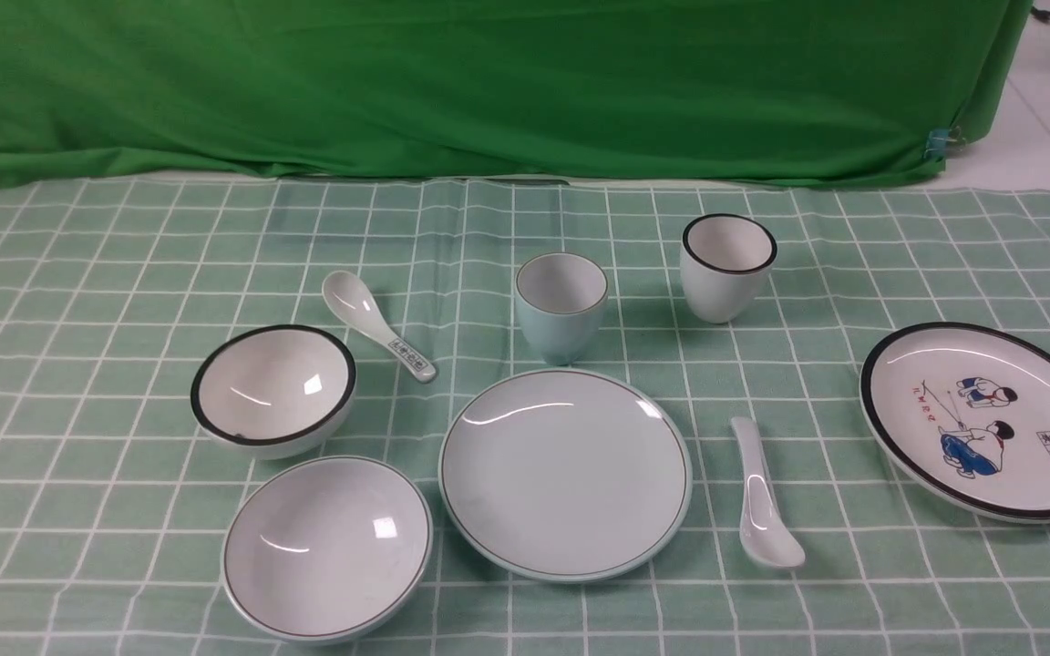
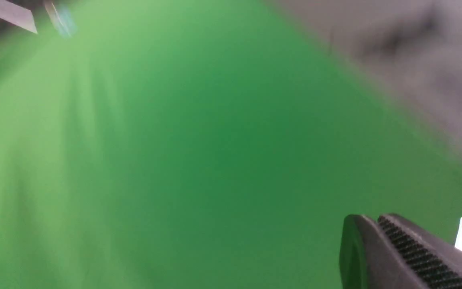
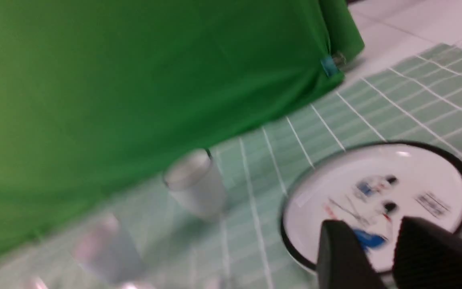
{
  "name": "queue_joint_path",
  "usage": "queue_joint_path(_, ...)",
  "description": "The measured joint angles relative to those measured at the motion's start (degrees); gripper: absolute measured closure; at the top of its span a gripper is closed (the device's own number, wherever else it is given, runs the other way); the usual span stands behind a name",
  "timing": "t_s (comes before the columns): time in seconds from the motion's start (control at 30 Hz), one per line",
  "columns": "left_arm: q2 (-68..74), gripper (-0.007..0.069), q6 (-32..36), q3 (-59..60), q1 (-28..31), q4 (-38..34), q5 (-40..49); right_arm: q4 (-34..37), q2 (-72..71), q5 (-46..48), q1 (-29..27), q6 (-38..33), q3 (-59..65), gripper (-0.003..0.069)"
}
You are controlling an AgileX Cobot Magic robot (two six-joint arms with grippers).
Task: Place the bowls on the plates on the blue tablecloth, put the cups on the bowls, and place the spoons in the cups.
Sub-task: 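Reach toward the plain white bowl and position the gripper at its rim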
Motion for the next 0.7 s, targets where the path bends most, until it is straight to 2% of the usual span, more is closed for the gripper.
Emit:
queue_joint_path(0.17,18.11,0.0608,1.43,-14.31,0.00,6.03,30.53,0.24,0.00,-4.57,0.00,2.32,0.00,0.0417)
queue_joint_path(0.3,31.28,0.0608,4.69,-19.18,0.00,8.53,45.21,0.36,0.00,-6.48,0.00,3.44,0.00,0.0417)
queue_joint_path(0.43,41.69,0.0613,7.24,-19.38,0.00,11.41,49.65,0.36,0.00,-6.88,0.13,4.79,-0.12,0.0421)
queue_joint_path(0.5,45.27,0.0617,7.24,-19.34,-0.17,11.98,50.29,0.42,0.00,-3.47,0.58,5.16,-1.36,0.0444)
queue_joint_path(0.6,50.15,0.0622,7.85,-19.34,-3.04,12.13,50.03,0.53,2.05,8.24,3.28,4.03,-8.71,0.0568)
queue_joint_path(0.7,53.05,0.0624,8.27,-19.34,-8.77,12.18,46.58,0.53,10.44,19.65,8.63,-4.29,-21.07,0.0630)
